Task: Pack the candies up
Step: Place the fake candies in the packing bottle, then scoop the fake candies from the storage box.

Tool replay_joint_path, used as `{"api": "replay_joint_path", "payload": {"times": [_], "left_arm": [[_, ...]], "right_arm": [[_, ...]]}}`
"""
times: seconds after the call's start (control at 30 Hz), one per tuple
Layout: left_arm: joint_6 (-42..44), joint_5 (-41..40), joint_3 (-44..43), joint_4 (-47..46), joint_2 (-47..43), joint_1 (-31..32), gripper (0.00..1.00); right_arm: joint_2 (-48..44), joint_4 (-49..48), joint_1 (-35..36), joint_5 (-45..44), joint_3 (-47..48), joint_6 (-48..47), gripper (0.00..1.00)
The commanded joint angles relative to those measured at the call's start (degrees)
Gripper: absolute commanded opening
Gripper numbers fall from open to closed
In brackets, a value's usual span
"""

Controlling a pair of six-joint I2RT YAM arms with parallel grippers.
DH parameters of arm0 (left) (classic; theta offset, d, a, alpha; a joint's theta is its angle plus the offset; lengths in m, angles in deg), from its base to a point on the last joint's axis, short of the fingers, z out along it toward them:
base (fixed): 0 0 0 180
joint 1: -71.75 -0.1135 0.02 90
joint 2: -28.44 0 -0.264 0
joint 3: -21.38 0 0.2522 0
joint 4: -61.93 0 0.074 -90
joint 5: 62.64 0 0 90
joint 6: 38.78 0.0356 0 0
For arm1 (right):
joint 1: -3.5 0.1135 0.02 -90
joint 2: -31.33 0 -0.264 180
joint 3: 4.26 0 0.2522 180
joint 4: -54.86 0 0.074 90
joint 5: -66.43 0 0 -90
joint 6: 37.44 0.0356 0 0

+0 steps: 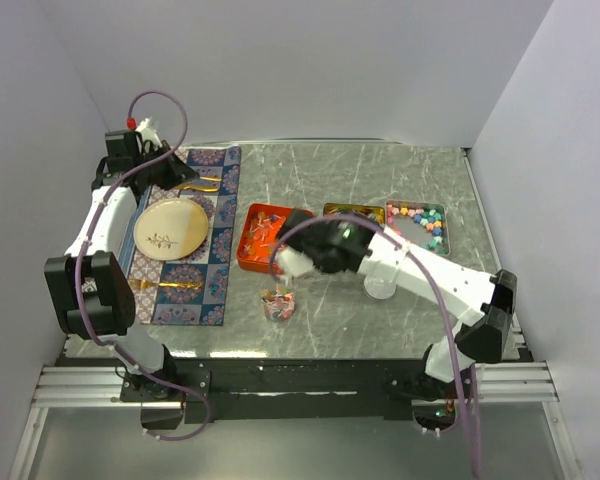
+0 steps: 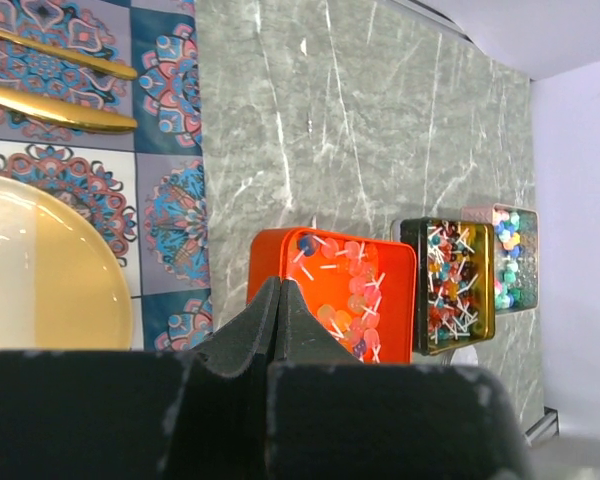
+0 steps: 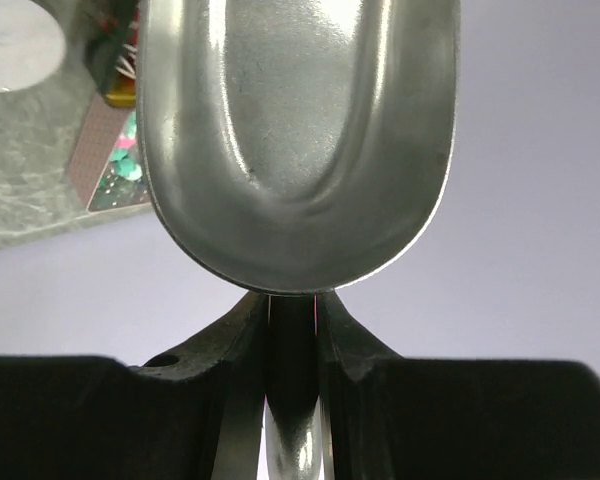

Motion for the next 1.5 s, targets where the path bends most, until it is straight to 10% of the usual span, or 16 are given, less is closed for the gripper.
{"api": "replay_joint_path", "payload": {"times": [0.0,0.5,1.47], "left_arm": [[0.3,2.1,-0.3,-1.0,-2.3,2.3,0.01],[4.6,1.3,2.0,0.8,-3.2,13.5,0.01],[3.2,1.8,8.1,-3.1,-5.7,13.2,0.01]], "right_arm": [[1.6,1.3,-10.1,-2.7,5.8,2.1,0.0],[13.8,-33.0,-34.3,-15.7,-11.6,-19.0,0.0],[10.7,-52.1,-35.7,-23.9,-21.2,-43.6,0.0]]}}
